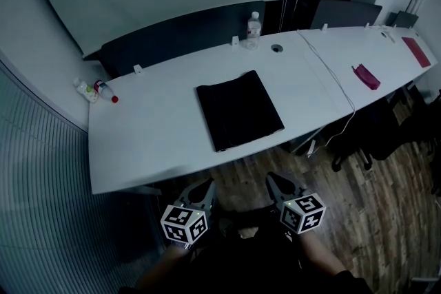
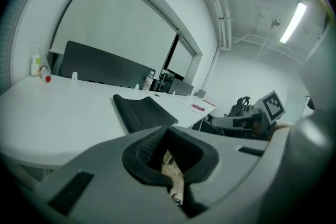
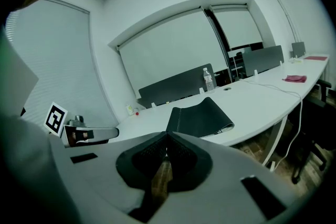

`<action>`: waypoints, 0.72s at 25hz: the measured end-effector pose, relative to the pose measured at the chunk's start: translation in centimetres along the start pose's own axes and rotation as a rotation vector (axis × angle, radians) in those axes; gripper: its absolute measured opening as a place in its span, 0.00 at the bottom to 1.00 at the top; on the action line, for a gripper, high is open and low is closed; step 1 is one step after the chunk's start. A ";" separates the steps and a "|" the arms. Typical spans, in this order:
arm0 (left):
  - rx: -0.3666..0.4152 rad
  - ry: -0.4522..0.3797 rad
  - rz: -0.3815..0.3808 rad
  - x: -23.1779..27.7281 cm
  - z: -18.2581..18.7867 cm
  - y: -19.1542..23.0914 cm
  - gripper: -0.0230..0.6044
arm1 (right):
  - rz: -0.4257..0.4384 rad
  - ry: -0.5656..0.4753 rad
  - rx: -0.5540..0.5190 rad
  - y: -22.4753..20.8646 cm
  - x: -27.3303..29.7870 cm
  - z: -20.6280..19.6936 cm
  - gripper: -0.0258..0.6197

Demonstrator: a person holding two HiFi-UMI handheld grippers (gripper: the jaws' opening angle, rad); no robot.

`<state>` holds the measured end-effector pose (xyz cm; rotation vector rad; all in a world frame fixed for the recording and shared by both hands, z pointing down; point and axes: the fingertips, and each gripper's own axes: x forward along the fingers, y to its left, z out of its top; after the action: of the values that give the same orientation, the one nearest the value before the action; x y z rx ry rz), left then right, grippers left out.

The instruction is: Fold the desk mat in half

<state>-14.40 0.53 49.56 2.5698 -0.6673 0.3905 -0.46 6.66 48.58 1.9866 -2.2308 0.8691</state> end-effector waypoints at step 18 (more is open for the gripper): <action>-0.002 -0.012 -0.004 0.0 0.2 -0.7 0.05 | 0.020 -0.007 -0.015 0.7 -0.4 0.7 0.07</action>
<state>-14.04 1.00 49.16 2.5729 -0.6663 0.3736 -0.82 6.72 47.58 1.9672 -2.2575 0.8467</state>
